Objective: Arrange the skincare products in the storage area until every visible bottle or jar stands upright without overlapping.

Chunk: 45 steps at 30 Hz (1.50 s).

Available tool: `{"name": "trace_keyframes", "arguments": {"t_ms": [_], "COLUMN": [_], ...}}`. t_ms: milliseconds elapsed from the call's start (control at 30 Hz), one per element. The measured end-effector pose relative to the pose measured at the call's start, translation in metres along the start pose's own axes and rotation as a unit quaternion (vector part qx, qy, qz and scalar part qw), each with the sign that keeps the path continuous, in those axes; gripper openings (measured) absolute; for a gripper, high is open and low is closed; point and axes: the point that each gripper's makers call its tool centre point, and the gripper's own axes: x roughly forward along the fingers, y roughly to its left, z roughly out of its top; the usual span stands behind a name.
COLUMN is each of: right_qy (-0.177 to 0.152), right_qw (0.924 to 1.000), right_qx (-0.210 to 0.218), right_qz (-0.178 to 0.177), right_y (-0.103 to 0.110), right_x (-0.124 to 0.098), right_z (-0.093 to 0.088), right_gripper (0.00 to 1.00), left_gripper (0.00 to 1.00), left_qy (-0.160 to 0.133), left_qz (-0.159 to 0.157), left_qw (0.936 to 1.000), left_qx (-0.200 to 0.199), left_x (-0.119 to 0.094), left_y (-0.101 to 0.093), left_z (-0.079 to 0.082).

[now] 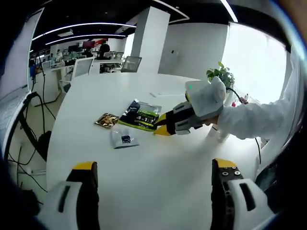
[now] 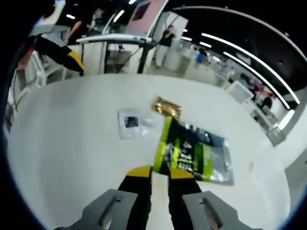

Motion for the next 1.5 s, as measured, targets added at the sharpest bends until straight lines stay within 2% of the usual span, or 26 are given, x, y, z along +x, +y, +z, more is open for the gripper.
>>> {"name": "trace_keyframes", "arguments": {"t_ms": [200,400,667,867,933,967,1033,1100,1167,1233,1333,1433,1500], "right_qy": [0.004,0.005,0.013,0.004,0.005,0.014,0.003,0.012,0.007,0.024,0.045,0.041,0.054], "right_qw": [1.0,0.9993,0.9982,0.9978,0.9991,0.9996,0.9998,0.9998,0.9986,0.9982,0.9901,0.9861,0.9765], "right_qx": [-0.001,0.035,0.057,0.066,0.032,-0.008,-0.012,-0.013,-0.046,-0.053,-0.129,-0.16,-0.208], "right_qz": [0.007,0.012,0.01,0.005,-0.025,-0.025,-0.015,-0.013,-0.025,-0.017,-0.031,-0.016,-0.012], "right_y": [0.004,0.005,0.012,0.017,0.007,0.008,0.013,0.013,0.008,0.011,0.004,0.008,0.008], "right_x": [0.002,0.003,-0.007,-0.018,-0.019,-0.019,-0.018,-0.018,-0.018,-0.018,-0.018,-0.015,-0.015], "right_z": [0.0,0.0,-0.006,-0.005,-0.006,-0.009,-0.007,-0.01,-0.007,-0.011,-0.013,-0.01,-0.01], "right_gripper": [0.0,0.0,0.0,0.0,0.0,0.0,0.0,0.01,0.07,0.04,0.04,0.02,0.02], "left_gripper": [0.93,0.92,0.92,0.91,0.91,0.91,0.91,0.9,0.9,0.9,0.9,0.9,0.89], "left_qy": [0.0,0.002,-0.001,-0.005,-0.003,-0.002,-0.003,-0.002,-0.002,-0.003,-0.002,-0.002,-0.001], "left_qz": [-0.002,-0.002,-0.004,-0.005,-0.005,-0.005,-0.006,-0.007,-0.006,-0.006,-0.006,-0.007,-0.007], "left_qw": [1.0,1.0,1.0,0.9999,1.0,1.0,1.0,1.0,1.0,1.0,1.0,0.9999,0.9999], "left_qx": [-0.003,-0.005,-0.003,-0.007,-0.005,-0.005,-0.006,-0.006,-0.006,-0.006,-0.006,-0.007,-0.007], "left_x": [0.0,-0.001,0.001,-0.001,-0.001,-0.001,-0.001,-0.001,-0.001,-0.001,-0.001,-0.001,0.0], "left_y": [0.004,0.009,0.004,0.002,0.003,0.003,0.002,0.002,0.002,0.001,0.001,0.001,0.002], "left_z": [-0.002,-0.004,-0.001,0.001,-0.001,-0.001,-0.001,-0.002,-0.002,-0.001,-0.002,-0.002,-0.002]}}
